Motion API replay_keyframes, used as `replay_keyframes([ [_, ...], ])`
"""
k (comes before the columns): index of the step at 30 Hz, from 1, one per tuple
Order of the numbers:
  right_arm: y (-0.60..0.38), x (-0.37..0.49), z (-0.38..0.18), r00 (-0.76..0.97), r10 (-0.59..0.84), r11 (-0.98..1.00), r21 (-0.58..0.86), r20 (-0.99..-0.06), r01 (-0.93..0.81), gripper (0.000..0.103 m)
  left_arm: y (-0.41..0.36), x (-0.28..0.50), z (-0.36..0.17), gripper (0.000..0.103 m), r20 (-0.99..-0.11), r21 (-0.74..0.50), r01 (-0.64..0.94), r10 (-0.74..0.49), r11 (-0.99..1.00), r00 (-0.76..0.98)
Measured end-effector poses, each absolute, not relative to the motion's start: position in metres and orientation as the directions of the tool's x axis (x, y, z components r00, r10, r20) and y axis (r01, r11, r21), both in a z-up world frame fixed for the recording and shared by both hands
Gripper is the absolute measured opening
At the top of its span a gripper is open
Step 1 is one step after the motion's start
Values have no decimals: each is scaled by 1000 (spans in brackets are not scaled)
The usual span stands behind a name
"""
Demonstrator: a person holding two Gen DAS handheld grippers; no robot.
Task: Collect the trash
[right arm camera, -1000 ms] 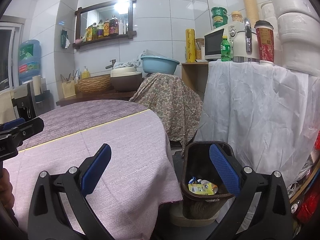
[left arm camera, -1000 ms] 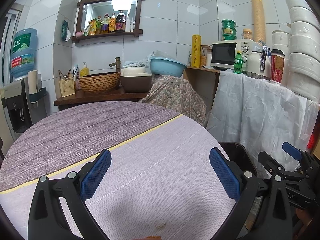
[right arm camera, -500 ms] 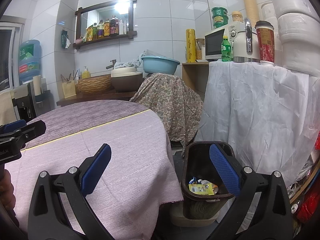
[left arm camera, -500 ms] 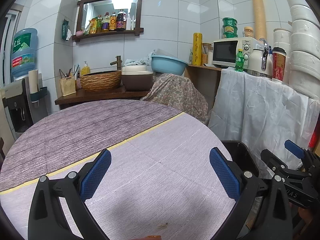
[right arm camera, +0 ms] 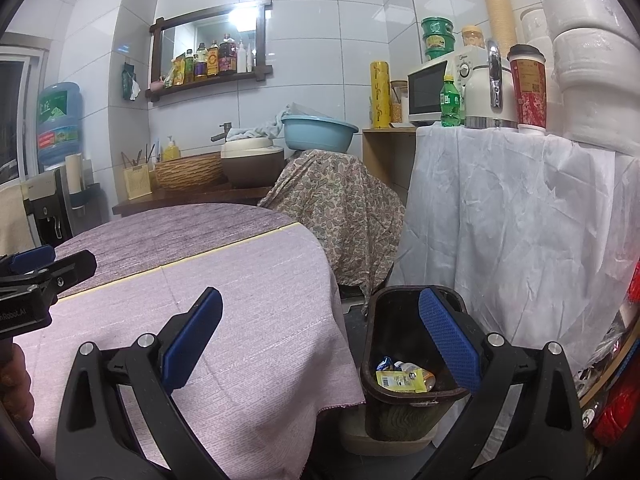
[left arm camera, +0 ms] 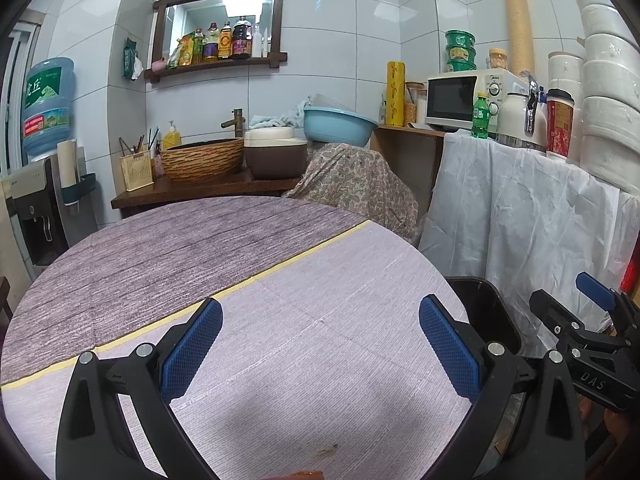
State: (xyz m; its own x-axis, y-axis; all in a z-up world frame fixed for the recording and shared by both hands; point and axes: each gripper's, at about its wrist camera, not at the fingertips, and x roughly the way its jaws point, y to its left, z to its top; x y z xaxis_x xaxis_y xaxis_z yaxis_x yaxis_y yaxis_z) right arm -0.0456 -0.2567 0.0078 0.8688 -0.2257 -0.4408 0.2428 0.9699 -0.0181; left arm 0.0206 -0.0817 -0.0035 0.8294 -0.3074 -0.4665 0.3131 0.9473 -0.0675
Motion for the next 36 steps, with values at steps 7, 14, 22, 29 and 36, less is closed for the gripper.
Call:
replay_keyframes([
  [7,-257,-46,9,871,-226,970,-20,-437,242,97,-81,20,-4,98,-470,-65,312,-305,948,829],
  [14,-255,-46,11,870,-229,969,-20,-436,245,97,-81,20,-3,98,-473,-61,310,-301,949,828],
  [22,-255,-45,11,871,-231,969,-20,-435,247,97,-79,20,-4,98,-476,-60,309,-300,949,827],
  [29,-255,-46,11,870,-232,969,-19,-434,248,97,-77,21,-5,98,-475,-64,314,-306,947,825],
  [36,-255,-47,12,870,-236,967,-17,-432,254,97,-78,17,-2,98,-457,-49,316,-303,947,836],
])
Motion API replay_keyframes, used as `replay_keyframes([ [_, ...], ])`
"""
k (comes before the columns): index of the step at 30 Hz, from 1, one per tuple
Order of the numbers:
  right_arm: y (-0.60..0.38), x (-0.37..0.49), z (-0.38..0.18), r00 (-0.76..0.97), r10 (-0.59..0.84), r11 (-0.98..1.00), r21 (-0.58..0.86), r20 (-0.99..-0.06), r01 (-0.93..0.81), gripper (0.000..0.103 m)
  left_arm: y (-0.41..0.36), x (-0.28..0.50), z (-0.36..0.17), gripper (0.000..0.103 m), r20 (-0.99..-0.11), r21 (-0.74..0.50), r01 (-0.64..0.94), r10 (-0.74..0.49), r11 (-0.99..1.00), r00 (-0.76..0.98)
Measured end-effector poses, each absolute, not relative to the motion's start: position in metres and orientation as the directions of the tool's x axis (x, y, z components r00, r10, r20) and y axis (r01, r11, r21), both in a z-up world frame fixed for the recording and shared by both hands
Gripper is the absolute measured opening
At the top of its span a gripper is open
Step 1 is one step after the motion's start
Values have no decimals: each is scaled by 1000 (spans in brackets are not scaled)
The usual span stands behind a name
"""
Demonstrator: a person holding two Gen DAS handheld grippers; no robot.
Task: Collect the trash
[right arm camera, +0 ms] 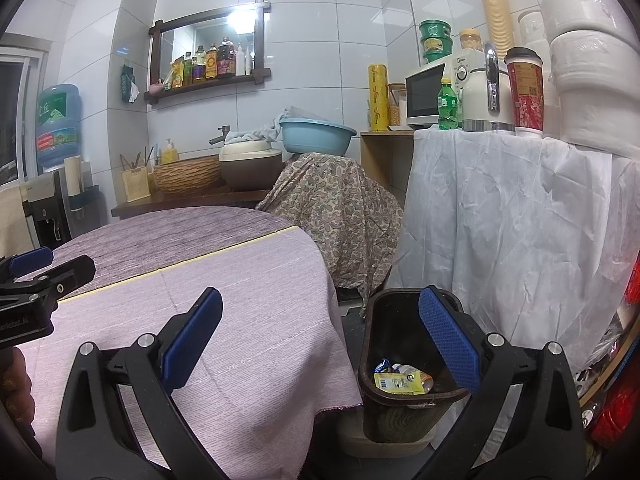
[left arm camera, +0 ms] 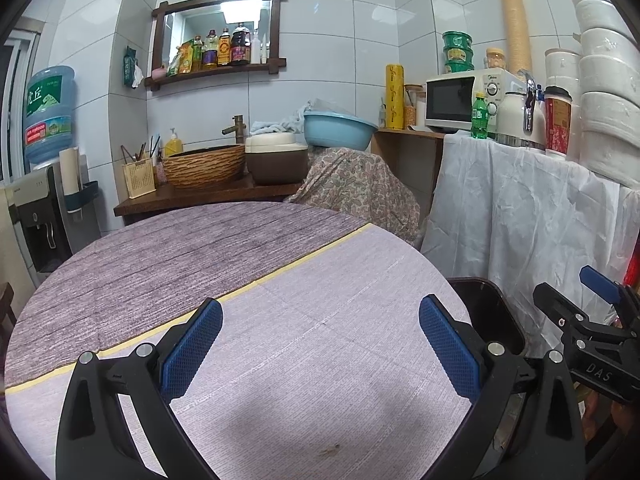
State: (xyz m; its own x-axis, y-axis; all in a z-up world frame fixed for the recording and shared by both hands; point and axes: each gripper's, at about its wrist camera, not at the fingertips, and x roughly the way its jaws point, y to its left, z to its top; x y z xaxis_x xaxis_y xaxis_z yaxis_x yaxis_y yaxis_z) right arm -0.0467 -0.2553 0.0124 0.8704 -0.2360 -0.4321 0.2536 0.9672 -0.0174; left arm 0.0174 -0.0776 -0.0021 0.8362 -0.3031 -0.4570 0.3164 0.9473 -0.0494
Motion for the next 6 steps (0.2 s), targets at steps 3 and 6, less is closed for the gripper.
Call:
replay_keyframes([
  [3,-255,-47,13,872,-236,967,-18,-429,253,97,-77,19,-2,98,-462,-53,315,-303,948,834],
  [6,-255,-47,13,872,-236,967,-17,-429,253,97,-77,20,-2,98,-463,-56,310,-299,949,834],
])
